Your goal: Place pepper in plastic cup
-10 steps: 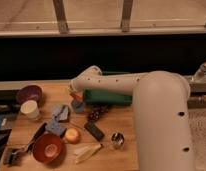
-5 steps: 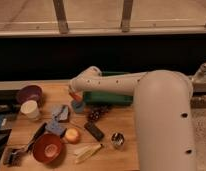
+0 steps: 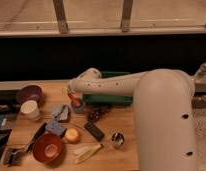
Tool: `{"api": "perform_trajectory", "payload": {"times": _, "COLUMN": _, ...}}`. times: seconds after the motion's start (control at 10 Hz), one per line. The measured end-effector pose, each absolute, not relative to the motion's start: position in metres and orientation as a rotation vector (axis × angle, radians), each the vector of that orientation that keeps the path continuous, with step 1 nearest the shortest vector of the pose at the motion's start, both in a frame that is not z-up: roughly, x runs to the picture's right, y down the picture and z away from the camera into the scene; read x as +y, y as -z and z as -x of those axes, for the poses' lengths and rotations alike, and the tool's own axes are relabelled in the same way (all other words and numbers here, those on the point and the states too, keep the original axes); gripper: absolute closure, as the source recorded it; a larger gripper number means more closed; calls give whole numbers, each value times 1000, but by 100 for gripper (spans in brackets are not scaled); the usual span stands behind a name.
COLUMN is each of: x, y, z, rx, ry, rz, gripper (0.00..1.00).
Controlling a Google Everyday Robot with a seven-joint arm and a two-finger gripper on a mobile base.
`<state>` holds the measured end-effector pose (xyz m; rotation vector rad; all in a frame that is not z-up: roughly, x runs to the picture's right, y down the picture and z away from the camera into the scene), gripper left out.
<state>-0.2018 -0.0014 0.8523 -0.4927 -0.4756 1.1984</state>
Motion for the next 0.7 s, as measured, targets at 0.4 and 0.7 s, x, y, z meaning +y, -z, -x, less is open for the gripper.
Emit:
{"api": "perform_trajectory", "payload": {"times": 0.4, "x": 1, "y": -841, "z": 176, "rx": -467, "ry": -1261, "rz": 429, "gripper": 42}}
{"api": "perform_trajectory", "payload": {"times": 0.7, "x": -10, "y": -833, "z": 166, "rx": -459, "ry": -1264, "rz": 373, "gripper": 28}}
